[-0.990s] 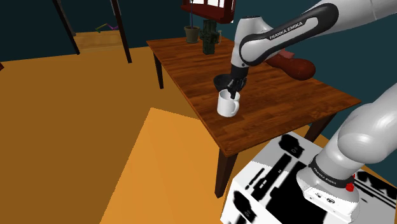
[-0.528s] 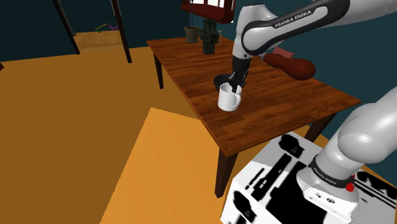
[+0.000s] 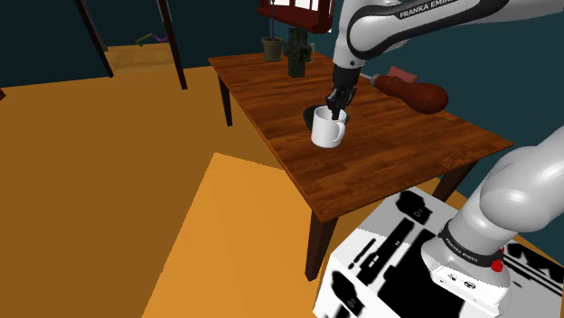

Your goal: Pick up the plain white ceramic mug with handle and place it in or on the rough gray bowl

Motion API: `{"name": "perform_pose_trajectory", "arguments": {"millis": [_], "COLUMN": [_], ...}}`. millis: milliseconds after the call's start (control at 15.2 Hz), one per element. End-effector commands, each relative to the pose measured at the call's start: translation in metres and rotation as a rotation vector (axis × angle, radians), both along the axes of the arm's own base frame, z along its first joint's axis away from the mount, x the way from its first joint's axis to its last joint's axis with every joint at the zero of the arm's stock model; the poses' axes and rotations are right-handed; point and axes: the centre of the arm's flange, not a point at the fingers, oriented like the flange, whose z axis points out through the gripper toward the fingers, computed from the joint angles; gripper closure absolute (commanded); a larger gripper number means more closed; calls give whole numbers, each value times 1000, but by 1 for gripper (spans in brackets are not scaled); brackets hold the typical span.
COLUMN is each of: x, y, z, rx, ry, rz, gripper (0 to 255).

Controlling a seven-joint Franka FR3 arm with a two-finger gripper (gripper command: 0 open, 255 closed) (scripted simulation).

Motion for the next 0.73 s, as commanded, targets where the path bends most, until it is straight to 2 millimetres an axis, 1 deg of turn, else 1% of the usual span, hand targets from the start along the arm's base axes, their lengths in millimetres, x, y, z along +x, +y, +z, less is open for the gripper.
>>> {"name": "perform_pose_trajectory", "arguments": {"millis": [0, 462, 528, 660], "x": [1, 1, 1, 16], "y": [1, 1, 1, -20], "z": [12, 49, 51, 55], "rx": [0, 0, 0, 0], "ry": [0, 0, 0, 0], "rz": [0, 0, 0, 0], "gripper": [255, 255, 255, 255]}}
